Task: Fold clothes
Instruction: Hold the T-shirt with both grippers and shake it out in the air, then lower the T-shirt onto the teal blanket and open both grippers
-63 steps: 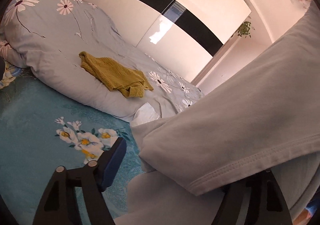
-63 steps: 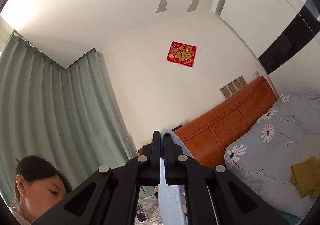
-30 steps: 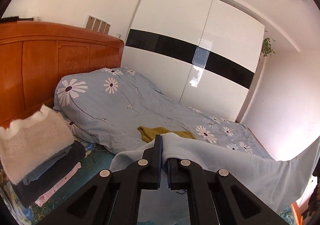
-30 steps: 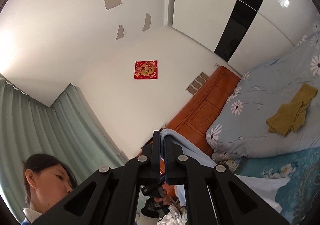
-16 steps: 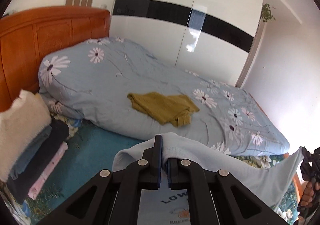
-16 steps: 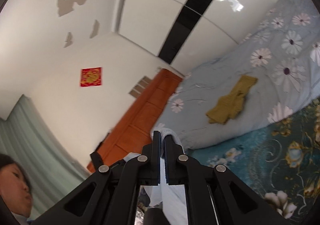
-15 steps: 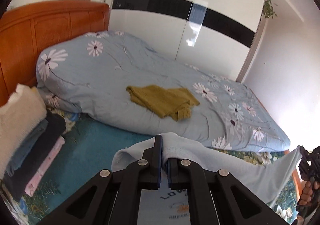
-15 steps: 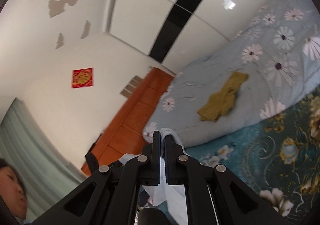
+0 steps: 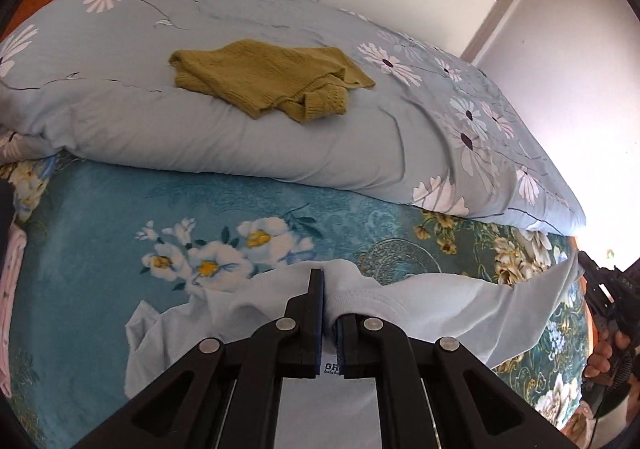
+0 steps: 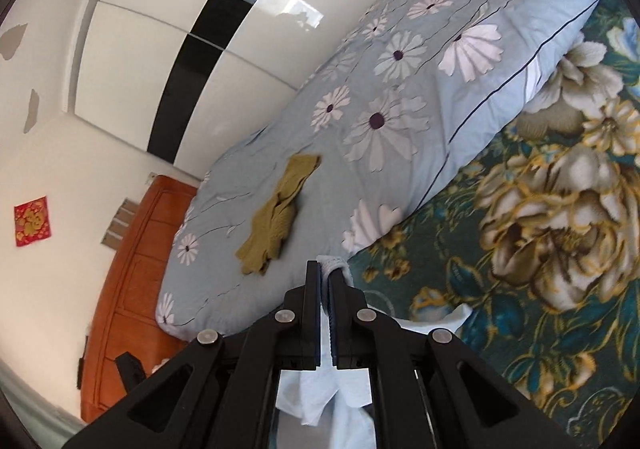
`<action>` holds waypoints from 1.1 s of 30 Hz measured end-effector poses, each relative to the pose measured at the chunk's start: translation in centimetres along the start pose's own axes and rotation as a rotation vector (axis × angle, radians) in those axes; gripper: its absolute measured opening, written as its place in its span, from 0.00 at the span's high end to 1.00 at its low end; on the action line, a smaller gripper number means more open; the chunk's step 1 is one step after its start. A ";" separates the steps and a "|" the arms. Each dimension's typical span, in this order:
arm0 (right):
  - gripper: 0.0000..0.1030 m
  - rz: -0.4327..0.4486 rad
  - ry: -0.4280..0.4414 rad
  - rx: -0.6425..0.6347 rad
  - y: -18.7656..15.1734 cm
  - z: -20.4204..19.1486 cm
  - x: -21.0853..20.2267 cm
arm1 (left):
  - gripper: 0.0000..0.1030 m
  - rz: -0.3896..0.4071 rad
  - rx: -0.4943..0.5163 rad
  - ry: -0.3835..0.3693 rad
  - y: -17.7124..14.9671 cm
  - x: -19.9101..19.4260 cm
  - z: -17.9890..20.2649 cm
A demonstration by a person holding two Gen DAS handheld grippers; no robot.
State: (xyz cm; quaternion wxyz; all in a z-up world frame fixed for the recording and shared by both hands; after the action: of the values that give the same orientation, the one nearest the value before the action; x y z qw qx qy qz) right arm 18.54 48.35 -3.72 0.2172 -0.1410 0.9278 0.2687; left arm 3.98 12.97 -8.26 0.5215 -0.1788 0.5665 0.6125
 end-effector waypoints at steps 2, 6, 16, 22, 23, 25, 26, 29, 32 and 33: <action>0.97 0.000 -0.072 -0.007 0.2 1.7 0.3 | 0.93 -0.047 -0.004 -0.010 -0.6 2.0 0.5; 0.97 -0.040 -0.178 0.007 -1.0 5.2 1.6 | 0.89 -0.136 -0.055 -0.041 -3.2 5.0 0.3; 0.96 -0.139 -0.275 -0.009 -3.4 7.9 3.4 | 0.38 -0.189 -0.108 -0.188 -5.8 2.8 -2.0; 0.59 -0.206 -0.311 -0.168 -3.4 6.4 1.6 | 0.36 -0.139 -0.215 -0.004 -5.9 0.8 -11.6; 0.56 -0.199 -0.326 -0.205 -3.3 6.1 1.0 | 0.36 -0.135 -0.238 0.039 -6.3 0.8 -13.3; 0.55 -0.185 -0.355 -0.280 -3.3 5.2 -0.3 | 0.36 -0.134 -0.279 0.114 -7.1 1.0 -16.4; 0.55 -0.183 -0.363 -0.318 -3.5 4.6 -0.8 | 0.36 -0.140 -0.297 0.145 -7.6 1.2 -17.7; 0.54 -0.226 -0.331 -0.449 -5.8 2.1 -0.6 | 0.36 -0.169 -0.338 0.160 -9.0 2.5 -18.9; 0.48 -0.390 -0.254 -0.571 -12.0 0.1 3.0 | 0.36 -0.192 -0.324 0.186 -10.0 3.8 -19.0; 0.49 -0.437 -0.230 -0.615 -14.3 -0.5 4.3 | 0.36 -0.198 -0.294 0.203 -10.3 4.1 -18.8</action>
State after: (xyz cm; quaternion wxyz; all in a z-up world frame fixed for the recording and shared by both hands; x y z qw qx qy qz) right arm 20.05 35.80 -11.66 0.3196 -0.3628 0.7215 0.4957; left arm 4.04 -3.67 -22.37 0.4876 -0.3685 0.5005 0.6132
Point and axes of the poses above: each gripper's, at about its wrist camera, not at the fingertips, and x roughly the way its jaws point, z to its right, y to its top, the point moved 8 cm from there along x, roughly the way its jaws point, and after that the axes turned 4 degrees about z, right-handed, at the moved point
